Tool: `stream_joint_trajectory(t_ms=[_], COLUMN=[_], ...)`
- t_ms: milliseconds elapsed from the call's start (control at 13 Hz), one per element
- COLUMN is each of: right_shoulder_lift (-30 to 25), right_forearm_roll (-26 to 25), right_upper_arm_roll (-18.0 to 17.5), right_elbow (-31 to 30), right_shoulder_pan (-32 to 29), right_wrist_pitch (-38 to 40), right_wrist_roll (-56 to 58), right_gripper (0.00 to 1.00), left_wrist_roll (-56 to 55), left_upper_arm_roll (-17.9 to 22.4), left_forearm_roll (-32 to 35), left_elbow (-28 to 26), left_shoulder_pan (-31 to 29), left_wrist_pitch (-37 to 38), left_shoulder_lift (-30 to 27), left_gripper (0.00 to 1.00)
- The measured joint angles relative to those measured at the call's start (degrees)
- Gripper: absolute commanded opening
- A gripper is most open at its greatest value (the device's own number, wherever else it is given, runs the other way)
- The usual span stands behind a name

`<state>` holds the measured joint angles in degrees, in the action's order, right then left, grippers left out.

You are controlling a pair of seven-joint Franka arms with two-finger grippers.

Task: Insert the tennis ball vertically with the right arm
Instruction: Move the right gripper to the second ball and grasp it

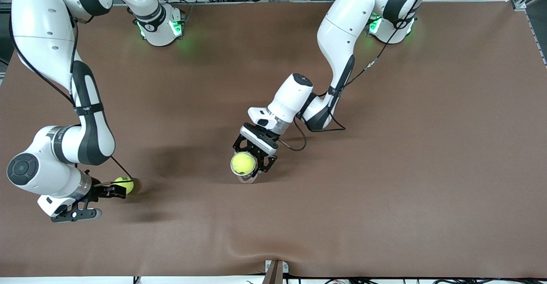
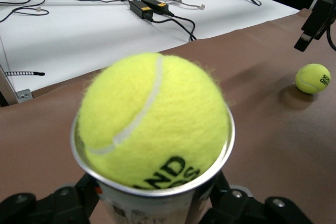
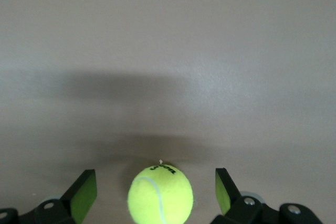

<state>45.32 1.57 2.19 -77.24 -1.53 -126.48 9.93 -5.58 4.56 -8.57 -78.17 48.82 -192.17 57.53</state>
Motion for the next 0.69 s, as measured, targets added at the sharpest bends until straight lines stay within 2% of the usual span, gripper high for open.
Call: stream_joint_trajectory(t_ms=[694], right_shoulder_lift=[4.8], right_forearm_roll=[1.38], right_upper_arm_roll=[-0.11], right_elbow=[-1.8], right_shoulder_pan=[-1.31], right_wrist_pitch=[0.1], right_wrist_roll=[1.4], right_gripper=[1.0], left_wrist_roll=[0.0], left_upper_arm_roll=[0.01], left_forearm_roll=[0.0], left_elbow=[0.0], left_shoulder_pan=[0.01], left_wrist_pitch=[0.01], left_shoulder_lift=[0.32], left_gripper=[0.84])
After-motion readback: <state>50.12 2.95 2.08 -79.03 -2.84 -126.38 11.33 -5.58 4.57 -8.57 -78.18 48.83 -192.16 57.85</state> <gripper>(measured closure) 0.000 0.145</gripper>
